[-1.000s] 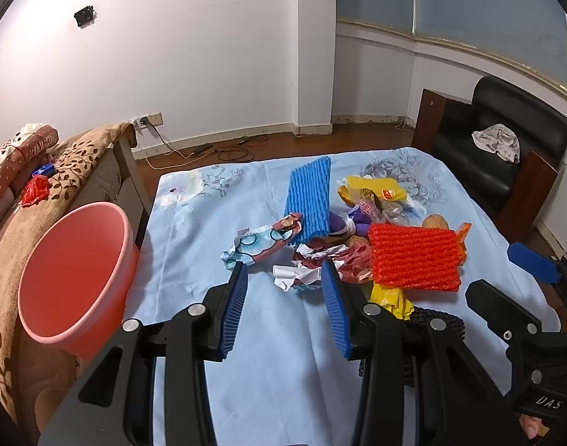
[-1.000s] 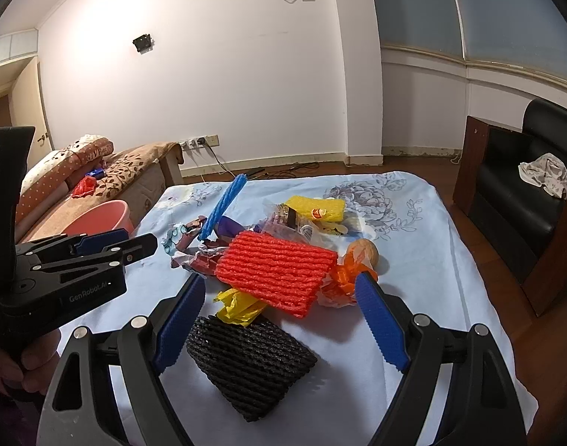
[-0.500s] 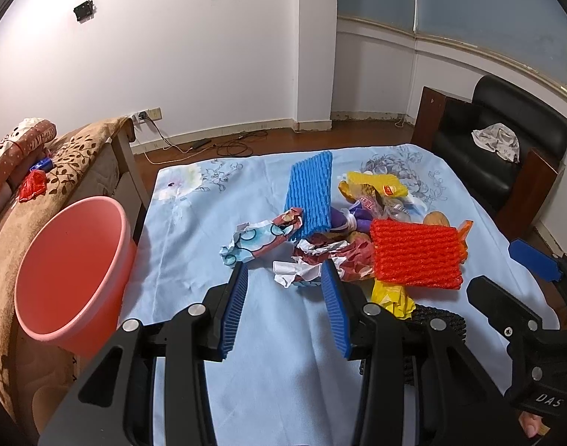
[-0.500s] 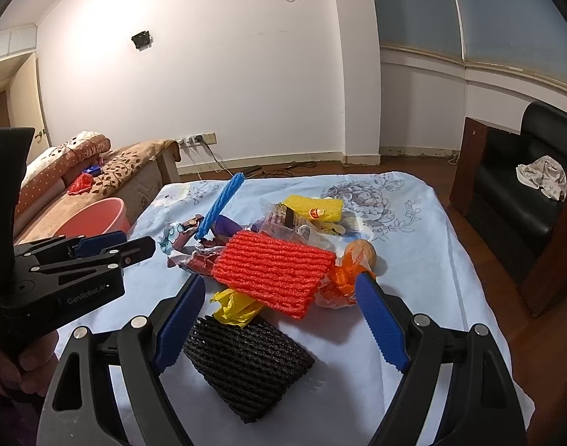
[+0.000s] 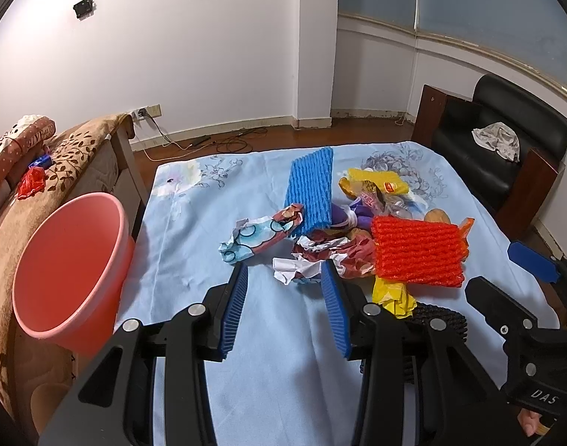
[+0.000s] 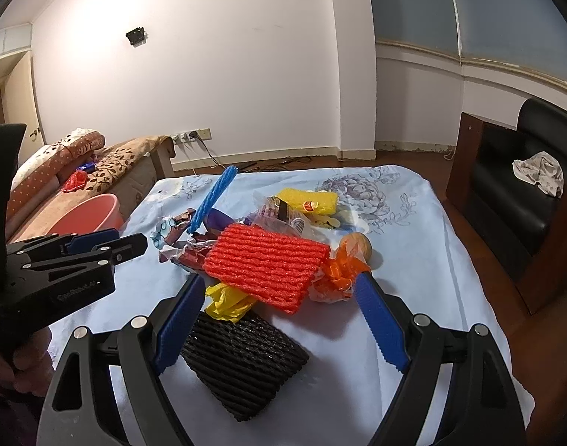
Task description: Collect trash
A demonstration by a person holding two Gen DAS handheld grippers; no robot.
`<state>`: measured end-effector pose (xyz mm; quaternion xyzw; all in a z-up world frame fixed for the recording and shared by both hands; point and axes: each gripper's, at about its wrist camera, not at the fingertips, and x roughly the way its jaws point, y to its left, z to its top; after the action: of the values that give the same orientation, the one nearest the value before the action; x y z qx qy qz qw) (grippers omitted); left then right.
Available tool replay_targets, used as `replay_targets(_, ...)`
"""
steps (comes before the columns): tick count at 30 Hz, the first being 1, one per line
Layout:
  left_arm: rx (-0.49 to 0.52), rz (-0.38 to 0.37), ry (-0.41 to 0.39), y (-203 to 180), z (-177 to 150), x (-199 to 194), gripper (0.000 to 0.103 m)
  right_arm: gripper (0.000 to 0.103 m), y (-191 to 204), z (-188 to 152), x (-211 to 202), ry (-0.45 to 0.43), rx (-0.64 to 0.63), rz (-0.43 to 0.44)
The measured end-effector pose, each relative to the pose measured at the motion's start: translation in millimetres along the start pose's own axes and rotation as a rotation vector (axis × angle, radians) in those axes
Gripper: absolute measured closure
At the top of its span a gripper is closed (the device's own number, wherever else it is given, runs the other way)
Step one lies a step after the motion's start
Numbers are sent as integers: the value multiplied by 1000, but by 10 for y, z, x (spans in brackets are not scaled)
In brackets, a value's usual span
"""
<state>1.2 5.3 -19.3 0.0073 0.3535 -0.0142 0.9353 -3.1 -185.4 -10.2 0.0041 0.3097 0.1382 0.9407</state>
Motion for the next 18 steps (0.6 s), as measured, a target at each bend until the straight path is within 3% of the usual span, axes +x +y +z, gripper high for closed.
replay_targets(18,-11,-78,59,102,-34,52,61,26,-30,-66,50,25,-26,28)
